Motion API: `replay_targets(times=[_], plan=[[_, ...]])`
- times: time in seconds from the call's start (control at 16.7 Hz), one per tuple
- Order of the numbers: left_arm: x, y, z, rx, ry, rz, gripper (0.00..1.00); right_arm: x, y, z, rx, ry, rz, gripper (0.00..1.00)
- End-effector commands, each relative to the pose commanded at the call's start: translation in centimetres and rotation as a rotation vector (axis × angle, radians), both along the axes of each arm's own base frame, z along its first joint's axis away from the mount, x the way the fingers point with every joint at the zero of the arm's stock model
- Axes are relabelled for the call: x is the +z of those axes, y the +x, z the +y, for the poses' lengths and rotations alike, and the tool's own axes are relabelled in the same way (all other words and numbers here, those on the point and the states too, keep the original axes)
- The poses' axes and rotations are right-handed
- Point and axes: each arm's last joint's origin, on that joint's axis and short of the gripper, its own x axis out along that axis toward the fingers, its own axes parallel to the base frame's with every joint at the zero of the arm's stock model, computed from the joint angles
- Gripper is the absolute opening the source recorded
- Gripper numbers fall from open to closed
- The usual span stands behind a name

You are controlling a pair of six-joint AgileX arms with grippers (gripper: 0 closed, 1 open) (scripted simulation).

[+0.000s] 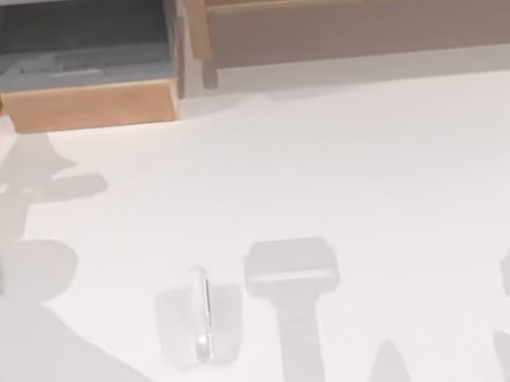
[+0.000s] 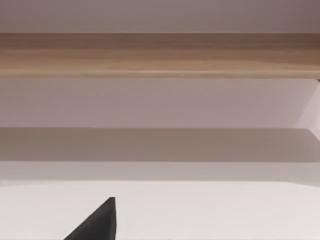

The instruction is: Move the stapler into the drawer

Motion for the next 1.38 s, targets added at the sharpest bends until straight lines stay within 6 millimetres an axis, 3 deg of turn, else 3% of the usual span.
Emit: replay_targets(times=[0.18, 0.3, 0.66, 1.02, 1.26, 1.38], plan=[[-3.0, 1.0, 1.5, 0.003, 0.092, -0.004, 1.00, 0.0, 0.0, 0.0, 0.000, 0.000, 0.000, 1.00], [-3.8, 1.2, 2.0, 0.005, 0.118, -0.005, 1.00, 0.0, 0.0, 0.0, 0.000, 0.000, 0.000, 1.00], [-3.9, 1.3, 1.8, 0.002, 0.118, -0.003, 1.00, 0.0, 0.0, 0.0, 0.000, 0.000, 0.000, 1.00], [-3.9, 3.6, 2.0, 0.005, 0.121, -0.006, 1.00, 0.0, 0.0, 0.0, 0.000, 0.000, 0.000, 1.00], [-3.9, 3.7, 2.0, 0.005, 0.121, -0.006, 1.00, 0.0, 0.0, 0.0, 0.000, 0.000, 0.000, 1.00], [-3.9, 3.7, 2.0, 0.005, 0.121, -0.006, 0.85, 0.0, 0.0, 0.0, 0.000, 0.000, 0.000, 1.00]])
